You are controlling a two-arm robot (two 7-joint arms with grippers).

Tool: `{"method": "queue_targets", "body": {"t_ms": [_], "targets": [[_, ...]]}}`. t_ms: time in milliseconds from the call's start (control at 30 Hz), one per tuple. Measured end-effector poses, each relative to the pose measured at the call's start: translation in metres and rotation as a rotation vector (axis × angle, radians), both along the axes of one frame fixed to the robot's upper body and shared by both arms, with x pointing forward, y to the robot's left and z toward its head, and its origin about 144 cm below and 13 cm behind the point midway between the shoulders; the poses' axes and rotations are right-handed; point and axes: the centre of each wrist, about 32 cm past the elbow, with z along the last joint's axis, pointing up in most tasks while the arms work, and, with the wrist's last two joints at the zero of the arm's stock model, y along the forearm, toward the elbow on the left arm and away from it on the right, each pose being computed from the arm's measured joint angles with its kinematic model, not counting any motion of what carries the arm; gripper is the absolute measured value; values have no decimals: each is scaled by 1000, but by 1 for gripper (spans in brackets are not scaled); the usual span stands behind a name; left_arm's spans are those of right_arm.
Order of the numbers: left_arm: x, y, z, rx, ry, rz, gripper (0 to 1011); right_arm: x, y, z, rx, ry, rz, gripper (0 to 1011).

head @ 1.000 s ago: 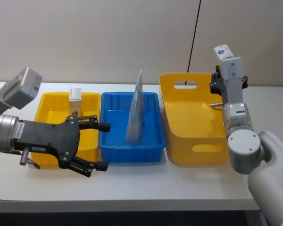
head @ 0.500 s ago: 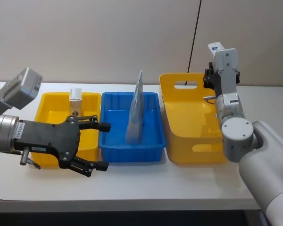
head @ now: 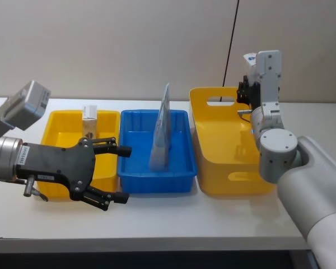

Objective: Bimanual collaborative sorting of washing and personal care products

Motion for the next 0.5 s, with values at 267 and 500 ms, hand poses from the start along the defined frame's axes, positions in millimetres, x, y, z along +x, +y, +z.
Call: {"method": "queue_targets", "body": {"t_ms": [267, 500], "targets": [[0, 0, 0, 0, 0, 0, 1001, 5, 5, 2, 23, 28, -2, 351], [0, 0, 0, 0, 0, 0, 1002, 6, 9, 2, 29, 50, 12, 351]]}}
